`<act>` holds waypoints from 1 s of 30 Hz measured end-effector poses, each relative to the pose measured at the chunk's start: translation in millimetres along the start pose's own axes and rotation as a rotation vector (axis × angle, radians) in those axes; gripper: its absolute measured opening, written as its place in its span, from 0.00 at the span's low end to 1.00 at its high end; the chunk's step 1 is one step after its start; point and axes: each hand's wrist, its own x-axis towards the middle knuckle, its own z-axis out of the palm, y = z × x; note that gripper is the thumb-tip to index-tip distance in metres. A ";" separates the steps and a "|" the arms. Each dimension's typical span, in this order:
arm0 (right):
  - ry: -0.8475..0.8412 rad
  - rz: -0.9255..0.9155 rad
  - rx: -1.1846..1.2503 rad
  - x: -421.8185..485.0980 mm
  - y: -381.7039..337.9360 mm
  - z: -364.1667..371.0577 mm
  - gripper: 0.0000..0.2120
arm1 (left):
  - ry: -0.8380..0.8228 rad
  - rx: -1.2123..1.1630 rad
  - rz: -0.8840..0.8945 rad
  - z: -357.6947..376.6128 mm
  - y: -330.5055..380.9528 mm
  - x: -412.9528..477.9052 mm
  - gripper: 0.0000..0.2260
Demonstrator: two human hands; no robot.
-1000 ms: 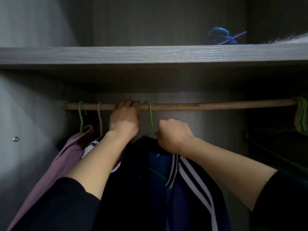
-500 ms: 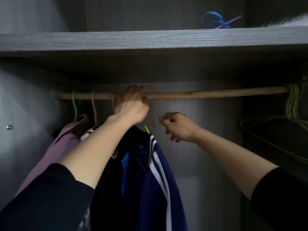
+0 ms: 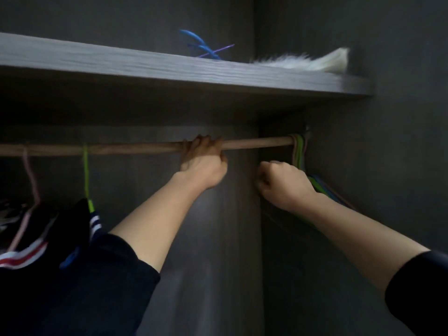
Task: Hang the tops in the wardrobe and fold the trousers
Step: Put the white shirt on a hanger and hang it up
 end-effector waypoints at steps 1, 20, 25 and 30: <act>0.007 0.001 -0.038 -3.2 12.5 -2.7 0.10 | -0.012 0.012 0.010 6.2 3.4 3.6 0.23; -0.122 0.098 -0.554 -8.0 59.0 -11.0 0.09 | 0.315 -0.063 0.090 55.7 -6.0 6.8 0.26; 0.000 0.385 0.117 3.2 61.1 -14.8 0.08 | 0.302 -0.076 0.075 54.7 -3.7 5.9 0.27; -0.033 0.464 0.392 22.2 41.4 -13.1 0.07 | 0.266 -0.090 0.061 52.7 -0.9 5.4 0.33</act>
